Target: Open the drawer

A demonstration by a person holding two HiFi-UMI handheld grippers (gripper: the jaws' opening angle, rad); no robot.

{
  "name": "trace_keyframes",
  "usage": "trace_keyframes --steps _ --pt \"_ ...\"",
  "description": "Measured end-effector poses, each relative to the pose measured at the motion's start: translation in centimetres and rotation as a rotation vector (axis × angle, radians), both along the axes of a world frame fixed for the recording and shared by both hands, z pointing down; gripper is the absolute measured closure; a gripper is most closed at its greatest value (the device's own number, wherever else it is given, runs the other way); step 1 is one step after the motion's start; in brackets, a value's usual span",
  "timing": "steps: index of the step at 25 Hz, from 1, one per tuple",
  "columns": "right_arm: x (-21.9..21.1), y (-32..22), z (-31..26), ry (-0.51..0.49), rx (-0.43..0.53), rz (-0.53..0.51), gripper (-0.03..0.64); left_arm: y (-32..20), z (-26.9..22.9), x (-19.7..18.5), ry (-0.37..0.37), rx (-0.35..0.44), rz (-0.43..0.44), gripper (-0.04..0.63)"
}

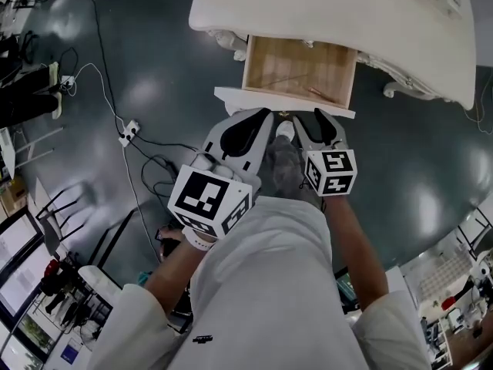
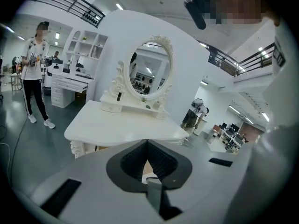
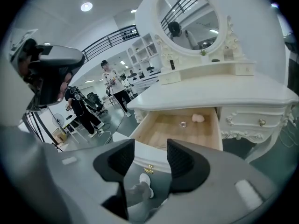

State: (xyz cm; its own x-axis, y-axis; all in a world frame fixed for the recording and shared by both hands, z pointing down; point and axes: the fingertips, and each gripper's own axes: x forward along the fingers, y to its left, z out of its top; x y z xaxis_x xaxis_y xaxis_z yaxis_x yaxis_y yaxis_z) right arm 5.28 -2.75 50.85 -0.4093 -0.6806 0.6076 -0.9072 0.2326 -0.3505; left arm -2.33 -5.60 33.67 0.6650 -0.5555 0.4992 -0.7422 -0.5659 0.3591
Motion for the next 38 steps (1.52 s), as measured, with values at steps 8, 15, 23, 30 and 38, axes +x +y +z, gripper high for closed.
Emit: trace_keyframes --steps 8,15,23,30,38 --pt "2.3 -0.5 -4.0 0.048 0.097 -0.032 0.403 1.1 -2.1 -0.9 0.015 0.031 -0.063 0.586" --pt "2.8 -1.2 -9.5 0.057 0.209 -0.038 0.403 1.8 -4.5 -1.8 0.023 0.093 -0.066 0.586" --pt "3.7 -0.7 -14.3 0.126 0.296 -0.075 0.408 2.2 -6.5 -2.4 0.027 0.138 -0.081 0.586" --pt "3.7 -0.6 -21.1 0.112 0.416 -0.085 0.459 2.2 -7.8 -2.8 0.035 0.167 -0.094 0.586" --pt "5.5 -0.8 -25.3 0.128 0.477 -0.015 0.566 1.9 -10.2 -2.3 0.062 0.225 -0.088 0.586"
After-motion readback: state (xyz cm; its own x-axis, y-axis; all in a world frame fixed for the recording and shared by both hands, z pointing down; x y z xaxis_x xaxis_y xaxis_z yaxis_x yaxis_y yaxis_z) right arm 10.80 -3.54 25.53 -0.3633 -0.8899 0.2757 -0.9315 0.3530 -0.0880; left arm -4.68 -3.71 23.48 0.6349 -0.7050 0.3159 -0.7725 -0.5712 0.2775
